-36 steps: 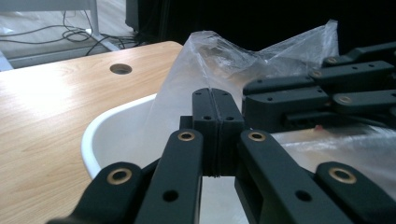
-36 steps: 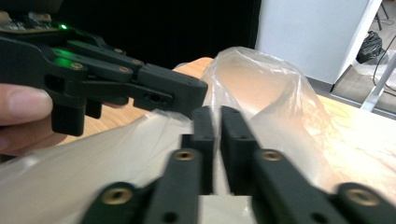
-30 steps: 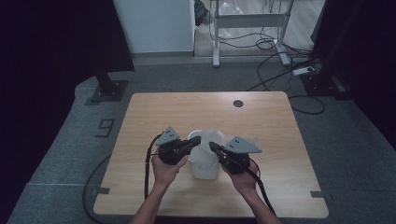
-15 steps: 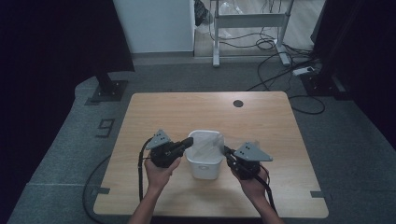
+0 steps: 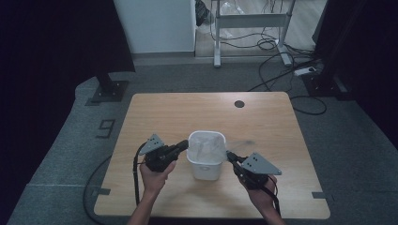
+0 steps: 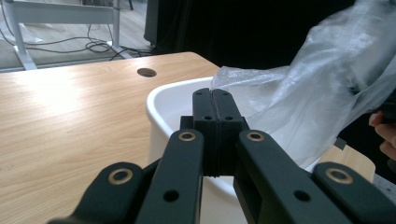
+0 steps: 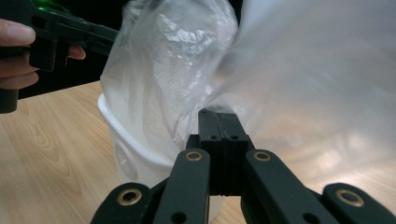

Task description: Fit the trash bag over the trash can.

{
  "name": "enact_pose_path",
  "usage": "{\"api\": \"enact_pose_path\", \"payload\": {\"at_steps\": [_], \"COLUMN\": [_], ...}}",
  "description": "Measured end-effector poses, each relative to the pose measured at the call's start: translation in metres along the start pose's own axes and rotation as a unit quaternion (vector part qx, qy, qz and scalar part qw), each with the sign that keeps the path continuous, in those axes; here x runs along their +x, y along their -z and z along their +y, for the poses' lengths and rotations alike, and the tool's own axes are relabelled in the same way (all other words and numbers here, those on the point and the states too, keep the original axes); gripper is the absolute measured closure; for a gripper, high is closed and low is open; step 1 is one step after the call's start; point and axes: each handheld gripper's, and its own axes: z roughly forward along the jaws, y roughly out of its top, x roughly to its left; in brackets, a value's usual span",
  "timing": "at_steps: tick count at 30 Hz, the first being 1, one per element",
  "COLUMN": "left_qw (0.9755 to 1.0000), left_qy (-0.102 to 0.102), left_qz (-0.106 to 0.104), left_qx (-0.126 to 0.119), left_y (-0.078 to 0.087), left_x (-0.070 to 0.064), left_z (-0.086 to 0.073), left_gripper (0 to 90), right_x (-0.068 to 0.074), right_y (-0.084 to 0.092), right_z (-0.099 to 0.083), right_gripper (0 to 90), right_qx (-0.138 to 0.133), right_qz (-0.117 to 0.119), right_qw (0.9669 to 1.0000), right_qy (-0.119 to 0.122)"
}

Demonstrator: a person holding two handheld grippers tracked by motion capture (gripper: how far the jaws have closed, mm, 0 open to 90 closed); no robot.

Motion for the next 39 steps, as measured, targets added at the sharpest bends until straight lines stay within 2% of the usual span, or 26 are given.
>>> {"api": "enact_pose_path", "payload": {"at_steps": [6,17,22,24,26,27,28,31,34,37,39], "left_qw": [1.0000,1.0000,1.0000,1.0000,0.9999,0.9999,0.9997,0.9996,0.9994,0.9985,0.9970], "left_qy": [0.001,-0.001,0.002,-0.007,-0.010,-0.010,-0.021,-0.024,-0.028,-0.034,-0.052], "left_qz": [0.001,0.007,-0.004,0.004,-0.012,-0.012,-0.010,-0.013,-0.019,-0.033,-0.037], "left_qx": [-0.001,-0.002,0.002,-0.002,0.003,0.003,0.005,0.001,0.009,0.028,0.043], "left_y": [0.004,0.009,0.010,0.009,0.006,0.006,0.003,0.001,-0.005,-0.014,-0.024], "left_x": [0.001,0.001,0.003,0.003,0.003,0.003,0.002,0.000,-0.002,-0.006,-0.011], "left_z": [-0.004,-0.007,-0.007,0.001,0.012,0.012,0.020,0.028,0.038,0.045,0.046], "left_gripper": [90.0,90.0,88.0,78.1,69.7,64.8,61.7,56.7,54.2,48.3,47.4], "right_x": [-0.003,-0.005,-0.008,-0.007,-0.007,-0.007,-0.007,-0.006,-0.006,-0.004,-0.004], "right_y": [0.006,0.016,0.018,0.017,0.015,0.015,0.014,0.013,0.013,0.013,0.013], "right_z": [-0.009,-0.020,-0.023,-0.022,-0.021,-0.021,-0.020,-0.019,-0.018,-0.017,-0.015], "right_gripper": [89.1,89.2,89.2,89.2,89.2,89.2,89.1,89.1,89.1,89.1,89.1], "right_qx": [-0.002,-0.009,-0.011,-0.009,-0.004,-0.004,-0.002,-0.002,-0.002,-0.003,-0.006], "right_qz": [0.000,0.002,0.002,0.007,0.013,0.013,0.015,0.016,0.018,0.019,0.019], "right_qw": [1.0000,1.0000,0.9999,0.9999,0.9999,0.9999,0.9999,0.9999,0.9998,0.9998,0.9998], "right_qy": [-0.006,0.000,-0.003,0.001,0.002,0.002,0.003,0.004,0.004,0.007,0.008]}}
